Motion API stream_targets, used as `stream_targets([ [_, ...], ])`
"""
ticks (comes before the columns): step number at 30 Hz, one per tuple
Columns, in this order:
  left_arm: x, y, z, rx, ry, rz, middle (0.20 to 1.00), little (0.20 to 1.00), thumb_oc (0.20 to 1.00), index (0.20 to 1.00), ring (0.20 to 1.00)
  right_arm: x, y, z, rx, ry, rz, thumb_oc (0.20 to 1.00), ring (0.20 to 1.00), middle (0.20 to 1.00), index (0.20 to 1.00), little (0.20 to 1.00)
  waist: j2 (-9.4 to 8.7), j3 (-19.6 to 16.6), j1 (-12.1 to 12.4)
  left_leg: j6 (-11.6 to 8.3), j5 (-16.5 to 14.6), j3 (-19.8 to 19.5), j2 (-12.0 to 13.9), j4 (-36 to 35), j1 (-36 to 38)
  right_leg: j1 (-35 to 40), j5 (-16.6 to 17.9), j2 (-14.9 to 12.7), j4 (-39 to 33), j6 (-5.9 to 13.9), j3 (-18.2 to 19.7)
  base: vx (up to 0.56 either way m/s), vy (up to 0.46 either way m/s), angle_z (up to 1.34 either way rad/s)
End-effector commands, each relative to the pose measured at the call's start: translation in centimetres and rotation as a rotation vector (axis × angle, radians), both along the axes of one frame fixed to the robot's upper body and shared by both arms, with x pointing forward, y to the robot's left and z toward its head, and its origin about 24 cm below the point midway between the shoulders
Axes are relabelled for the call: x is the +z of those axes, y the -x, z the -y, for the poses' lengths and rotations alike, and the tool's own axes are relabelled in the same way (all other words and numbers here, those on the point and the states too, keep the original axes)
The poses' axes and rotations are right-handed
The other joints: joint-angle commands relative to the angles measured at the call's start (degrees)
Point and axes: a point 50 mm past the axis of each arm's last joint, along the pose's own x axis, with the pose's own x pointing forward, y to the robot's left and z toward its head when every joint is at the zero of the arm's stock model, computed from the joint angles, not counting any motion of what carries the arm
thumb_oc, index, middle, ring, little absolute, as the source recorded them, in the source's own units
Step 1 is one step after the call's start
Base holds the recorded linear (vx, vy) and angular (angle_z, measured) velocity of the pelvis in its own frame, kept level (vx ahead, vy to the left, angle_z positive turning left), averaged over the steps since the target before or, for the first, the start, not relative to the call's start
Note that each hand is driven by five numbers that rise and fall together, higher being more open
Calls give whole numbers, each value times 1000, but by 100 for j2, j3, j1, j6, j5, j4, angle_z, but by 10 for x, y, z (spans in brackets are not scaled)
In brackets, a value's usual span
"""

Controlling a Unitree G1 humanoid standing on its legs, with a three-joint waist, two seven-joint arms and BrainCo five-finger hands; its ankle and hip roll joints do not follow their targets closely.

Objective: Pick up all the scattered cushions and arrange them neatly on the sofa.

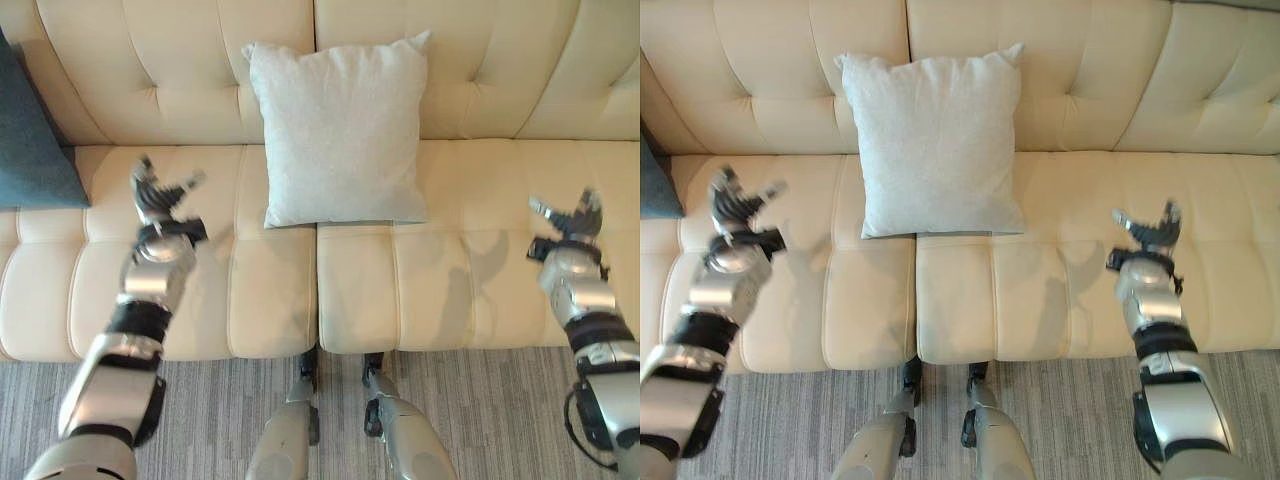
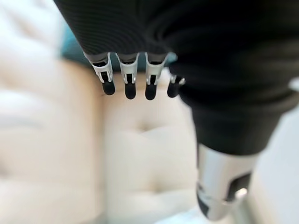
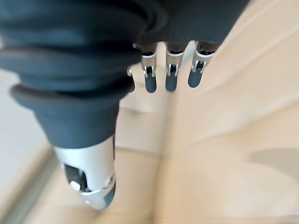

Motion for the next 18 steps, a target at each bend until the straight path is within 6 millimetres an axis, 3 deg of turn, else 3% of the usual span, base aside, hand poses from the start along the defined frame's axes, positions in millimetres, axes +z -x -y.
stream_targets([
  [1, -25, 8, -8, -20, 38, -80, 1000, 1000, 1000, 1000, 1000, -19, 7, -3, 98, 70, -92, 1000, 1000, 1000, 1000, 1000, 94, -385, 41, -99, -628, 160, -85, -41, 353, 609, -912, -286, -28, 682, -97, 14, -32, -24],
  [5, -100, 62, -17, -34, 110, -325, 1000, 1000, 1000, 1000, 1000, -59, 40, 7, 154, 101, -260, 1000, 1000, 1000, 1000, 1000, 124, -616, 5, -72, -711, 222, -56, -41, 667, 899, -989, -263, -28, 662, -67, 9, -34, -14],
  [10, -160, 122, -21, -12, 144, -582, 1000, 1000, 1000, 1000, 1000, -105, 80, 14, 167, 67, -446, 1000, 1000, 1000, 1000, 1000, 137, -840, 6, -62, -774, 257, -23, -41, 891, 1119, -1060, -230, -28, 650, -48, -16, -8, -9],
  [12, -181, 145, -11, -1, 202, -655, 1000, 1000, 1000, 1000, 1000, -132, 102, 8, 143, -34, -503, 1000, 1000, 1000, 1000, 1000, 127, -930, 23, -51, -793, 235, -15, -41, 940, 1174, -1091, -221, -28, 644, -63, -19, 7, -1],
  [13, -182, 145, -11, -1, 202, -656, 1000, 1000, 1000, 1000, 1000, -132, 103, 8, 142, -35, -504, 1000, 1000, 1000, 1000, 1000, 128, -935, 22, -51, -793, 233, -16, -41, 940, 1175, -1092, -221, -28, 644, -65, -48, 42, 4],
  [17, -208, 175, 8, -42, 231, -793, 1000, 1000, 1000, 1000, 1000, -166, 137, -3, 130, -121, -618, 1000, 1000, 1000, 1000, 1000, 72, -973, 39, 3, -812, 151, -44, -41, 983, 1255, -1078, -253, -28, 653, -97, -69, 70, 3],
  [18, -210, 173, 12, -76, 196, -814, 1000, 1000, 1000, 1000, 1000, -173, 141, -9, 141, -141, -638, 1000, 1000, 1000, 1000, 1000, 46, -881, 27, 38, -799, 130, -71, -41, 938, 1233, -1000, -272, -28, 655, -108, -164, 107, 4],
])
